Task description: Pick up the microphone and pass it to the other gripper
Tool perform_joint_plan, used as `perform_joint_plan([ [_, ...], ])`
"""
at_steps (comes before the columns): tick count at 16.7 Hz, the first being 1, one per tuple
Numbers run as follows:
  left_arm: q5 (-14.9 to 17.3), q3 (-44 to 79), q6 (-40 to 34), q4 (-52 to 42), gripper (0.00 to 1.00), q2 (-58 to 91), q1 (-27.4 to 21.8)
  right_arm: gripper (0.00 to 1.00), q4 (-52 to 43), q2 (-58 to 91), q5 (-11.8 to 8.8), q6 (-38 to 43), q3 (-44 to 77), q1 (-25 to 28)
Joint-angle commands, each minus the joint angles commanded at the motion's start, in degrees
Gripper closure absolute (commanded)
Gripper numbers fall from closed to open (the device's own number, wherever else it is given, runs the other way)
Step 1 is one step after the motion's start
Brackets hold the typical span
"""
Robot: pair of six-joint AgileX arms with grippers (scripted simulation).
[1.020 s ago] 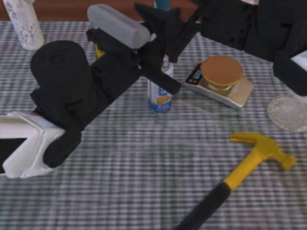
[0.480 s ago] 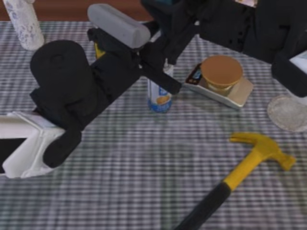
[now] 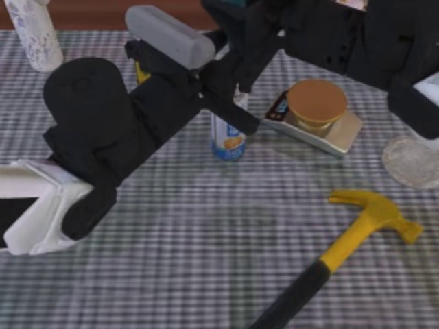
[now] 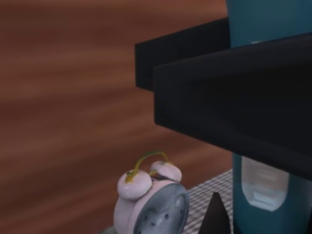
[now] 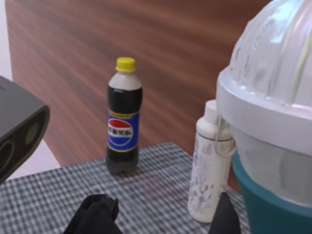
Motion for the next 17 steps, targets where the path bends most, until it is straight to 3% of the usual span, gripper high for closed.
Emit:
perform_joint_plan([
  [12,0.0,0.0,0.0,0.0,0.02,0.0,0.0,1.0,0.0,0.0,0.0,0.0,0.0,0.0],
  [17,0.0,0.0,0.0,0.0,0.0,0.0,0.0,1.0,0.0,0.0,0.0,0.0,0.0,0.0],
])
